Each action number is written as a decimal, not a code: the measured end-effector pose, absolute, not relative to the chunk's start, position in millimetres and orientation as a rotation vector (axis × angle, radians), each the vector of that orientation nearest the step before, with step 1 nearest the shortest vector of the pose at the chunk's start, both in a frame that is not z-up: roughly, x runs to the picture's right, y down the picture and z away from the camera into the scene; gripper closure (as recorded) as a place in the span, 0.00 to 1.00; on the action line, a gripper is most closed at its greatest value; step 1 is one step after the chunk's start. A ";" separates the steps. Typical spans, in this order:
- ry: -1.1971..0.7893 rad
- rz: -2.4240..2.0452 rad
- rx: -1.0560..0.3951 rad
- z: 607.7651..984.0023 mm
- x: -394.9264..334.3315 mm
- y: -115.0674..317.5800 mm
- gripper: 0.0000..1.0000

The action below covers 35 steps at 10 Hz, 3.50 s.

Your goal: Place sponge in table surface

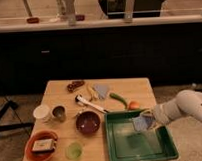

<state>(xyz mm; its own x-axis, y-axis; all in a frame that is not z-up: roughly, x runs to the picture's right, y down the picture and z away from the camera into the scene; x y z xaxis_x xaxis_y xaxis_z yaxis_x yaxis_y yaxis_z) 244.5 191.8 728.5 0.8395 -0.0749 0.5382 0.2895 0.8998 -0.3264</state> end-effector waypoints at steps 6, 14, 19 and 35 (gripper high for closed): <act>-0.500 -0.134 -0.355 726.9 284.6 145.7 1.00; -0.489 -0.144 -0.312 731.7 284.0 118.6 1.00; -0.483 -0.153 -0.283 780.6 282.4 47.7 1.00; -0.459 0.213 -0.395 909.8 255.1 50.9 1.00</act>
